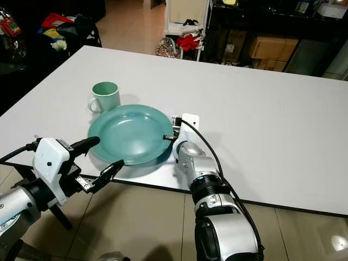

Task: Setting the table

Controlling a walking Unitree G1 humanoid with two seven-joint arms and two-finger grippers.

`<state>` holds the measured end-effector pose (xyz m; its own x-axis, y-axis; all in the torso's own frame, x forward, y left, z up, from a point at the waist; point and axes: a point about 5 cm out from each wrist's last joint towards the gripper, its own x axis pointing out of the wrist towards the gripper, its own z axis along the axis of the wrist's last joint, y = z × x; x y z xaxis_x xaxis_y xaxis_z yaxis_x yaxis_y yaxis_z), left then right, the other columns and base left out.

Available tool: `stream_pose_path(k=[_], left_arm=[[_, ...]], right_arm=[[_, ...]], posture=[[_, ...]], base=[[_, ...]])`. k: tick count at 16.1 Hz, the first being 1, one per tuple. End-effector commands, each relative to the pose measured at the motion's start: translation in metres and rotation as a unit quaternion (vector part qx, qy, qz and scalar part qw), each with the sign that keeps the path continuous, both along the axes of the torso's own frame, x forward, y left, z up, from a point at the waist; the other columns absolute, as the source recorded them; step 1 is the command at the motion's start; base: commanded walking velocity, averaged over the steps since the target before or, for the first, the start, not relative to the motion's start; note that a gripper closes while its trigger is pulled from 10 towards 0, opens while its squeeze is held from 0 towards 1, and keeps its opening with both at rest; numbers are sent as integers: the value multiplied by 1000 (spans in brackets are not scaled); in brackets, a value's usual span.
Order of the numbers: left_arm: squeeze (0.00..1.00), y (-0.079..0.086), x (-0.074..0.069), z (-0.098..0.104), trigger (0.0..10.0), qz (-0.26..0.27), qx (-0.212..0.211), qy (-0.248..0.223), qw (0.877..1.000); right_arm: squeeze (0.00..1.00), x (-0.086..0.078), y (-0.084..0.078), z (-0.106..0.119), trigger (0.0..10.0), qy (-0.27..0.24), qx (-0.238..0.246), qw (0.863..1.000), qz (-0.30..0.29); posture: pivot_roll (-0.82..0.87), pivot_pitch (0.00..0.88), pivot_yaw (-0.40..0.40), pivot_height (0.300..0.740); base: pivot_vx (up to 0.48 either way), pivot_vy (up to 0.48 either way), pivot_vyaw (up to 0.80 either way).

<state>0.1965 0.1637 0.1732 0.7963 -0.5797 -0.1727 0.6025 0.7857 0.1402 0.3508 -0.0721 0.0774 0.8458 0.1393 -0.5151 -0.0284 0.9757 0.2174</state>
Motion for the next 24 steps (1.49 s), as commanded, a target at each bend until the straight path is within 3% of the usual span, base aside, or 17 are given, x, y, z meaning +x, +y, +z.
stream_pose_path(k=[1, 9, 10, 11, 12, 16, 19, 21, 24], left_arm=[[0, -2, -1, 2, 10000, -7, 2, -2, 1000], [0, -2, -1, 2, 10000, -7, 2, -2, 1000], [0, -3, -4, 1, 10000, -16, -1, 11, 1000], [0, -3, -3, 0, 10000, -17, 0, 14, 1000], [0, -3, -2, 0, 10000, -17, 0, 13, 1000], [0, -3, 0, 1, 10000, -17, 4, 12, 1000], [0, -4, -1, 4, 10000, -18, -10, 5, 1000], [0, -7, 0, 8, 10000, -17, -35, -4, 999], [0, -11, 0, 5, 10000, -14, -43, -2, 999]], right_arm=[[0, 3, 1, 5, 10000, -7, 1, 1000, -1], [0, 3, 1, 5, 10000, -7, 1, 1000, -1], [1000, 5, 14, 5, 10000, -1, 18, 1000, -1], [1000, 5, 27, 9, 10000, 1, 39, 999, 0], [1000, 5, 29, 9, 10000, 2, 42, 999, 3], [1000, 4, 31, 7, 10000, 7, 39, 999, 6], [1000, 9, 29, 17, 10000, -12, 45, 999, 8], [1000, 8, 13, 28, 10000, -34, 44, 998, 9], [1000, -7, -23, 36, 10000, -43, -8, 999, 11]], posture=[[187, 0, -46, 740], [187, 0, -46, 740], [185, 0, -53, 740], [182, 0, -51, 740], [182, 0, -49, 740], [185, 0, -49, 740], [181, 0, -51, 740], [171, 0, -53, 740], [154, 0, -49, 740]], base=[[0, 0, 0], [0, 0, 0], [0, 0, 0], [0, 0, 0], [0, 0, 0], [0, 0, 0], [0, 0, 0], [0, 0, 0], [0, 0, 0]])
